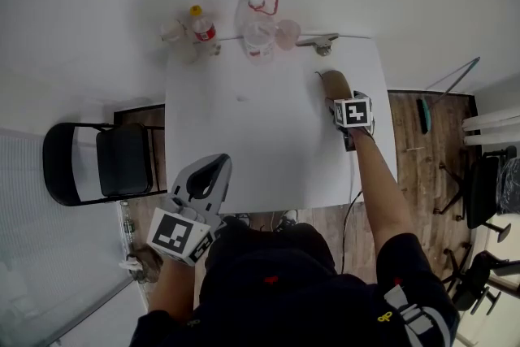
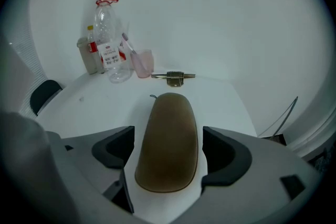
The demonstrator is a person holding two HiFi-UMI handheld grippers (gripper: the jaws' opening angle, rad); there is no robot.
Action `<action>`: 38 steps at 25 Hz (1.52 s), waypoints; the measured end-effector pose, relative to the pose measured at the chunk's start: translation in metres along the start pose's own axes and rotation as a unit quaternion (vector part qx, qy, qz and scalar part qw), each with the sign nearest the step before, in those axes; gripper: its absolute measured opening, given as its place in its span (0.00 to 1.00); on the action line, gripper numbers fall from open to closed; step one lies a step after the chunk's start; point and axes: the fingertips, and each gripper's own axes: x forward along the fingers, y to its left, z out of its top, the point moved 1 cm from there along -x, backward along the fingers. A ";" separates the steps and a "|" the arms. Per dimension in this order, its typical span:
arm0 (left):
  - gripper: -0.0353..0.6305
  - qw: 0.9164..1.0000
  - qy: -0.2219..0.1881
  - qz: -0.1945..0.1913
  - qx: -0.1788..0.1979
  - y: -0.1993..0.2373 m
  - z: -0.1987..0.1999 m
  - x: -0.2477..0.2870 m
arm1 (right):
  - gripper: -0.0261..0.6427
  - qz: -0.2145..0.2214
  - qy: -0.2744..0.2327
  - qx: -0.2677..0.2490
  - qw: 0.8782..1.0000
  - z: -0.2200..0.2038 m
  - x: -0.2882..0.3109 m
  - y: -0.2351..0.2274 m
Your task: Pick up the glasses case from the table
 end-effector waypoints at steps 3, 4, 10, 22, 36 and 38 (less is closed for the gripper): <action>0.09 1.000 0.007 0.010 -0.003 0.008 -0.004 -0.006 | 0.61 -0.004 0.034 0.000 0.999 -0.007 0.019 -0.003; 0.09 1.000 0.009 0.013 -0.004 0.010 -0.006 -0.008 | 0.61 -0.001 0.045 0.004 0.999 -0.010 0.025 -0.003; 0.09 1.000 0.015 0.026 -0.005 0.026 -0.010 -0.016 | 0.62 -0.003 0.058 0.037 0.998 -0.015 0.038 -0.005; 0.09 1.000 0.000 -0.019 0.008 0.005 0.003 -0.010 | 0.62 0.040 -0.121 0.043 0.991 0.022 -0.076 0.031; 0.09 0.993 -0.053 -0.094 0.055 -0.047 0.051 -0.010 | 0.62 0.051 -0.368 0.055 0.927 0.065 -0.341 0.095; 0.09 0.991 -0.060 -0.105 0.065 -0.056 0.056 -0.013 | 0.62 0.039 -0.385 0.044 0.921 0.064 -0.366 0.099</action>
